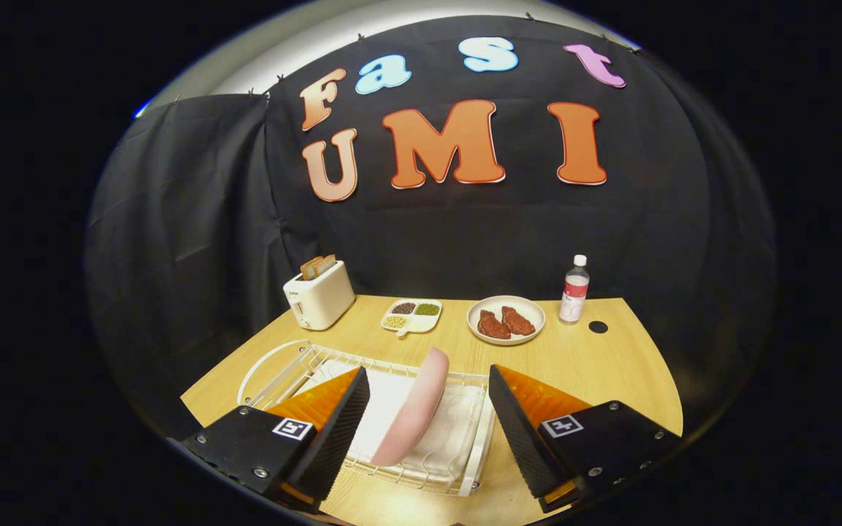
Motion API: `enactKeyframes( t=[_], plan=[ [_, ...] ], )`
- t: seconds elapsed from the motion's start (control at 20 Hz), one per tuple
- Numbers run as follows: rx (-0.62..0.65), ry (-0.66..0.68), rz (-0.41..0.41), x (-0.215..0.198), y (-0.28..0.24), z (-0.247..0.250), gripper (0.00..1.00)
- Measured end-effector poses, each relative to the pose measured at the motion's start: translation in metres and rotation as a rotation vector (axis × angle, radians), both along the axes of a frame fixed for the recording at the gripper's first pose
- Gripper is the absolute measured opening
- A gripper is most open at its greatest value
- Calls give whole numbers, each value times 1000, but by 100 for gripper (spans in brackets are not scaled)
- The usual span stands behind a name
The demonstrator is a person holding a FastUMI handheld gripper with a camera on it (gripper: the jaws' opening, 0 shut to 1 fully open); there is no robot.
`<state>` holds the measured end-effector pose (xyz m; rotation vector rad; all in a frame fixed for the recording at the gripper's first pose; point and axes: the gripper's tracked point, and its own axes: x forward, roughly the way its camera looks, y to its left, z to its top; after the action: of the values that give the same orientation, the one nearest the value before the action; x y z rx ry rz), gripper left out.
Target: Take the plate from the dish rack, then take the spoon from the basket and place it into the plate.
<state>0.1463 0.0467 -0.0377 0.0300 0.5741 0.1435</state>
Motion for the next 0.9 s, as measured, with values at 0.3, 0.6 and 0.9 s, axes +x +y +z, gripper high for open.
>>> enactKeyframes(
  t=[0.3,0.6,0.9],
  plan=[
    [-37,171,-21,14,5,-35,97],
    [-63,314,-33,19,14,-73,94],
    [-74,436,-80,28,15,-114,77]
  ],
)
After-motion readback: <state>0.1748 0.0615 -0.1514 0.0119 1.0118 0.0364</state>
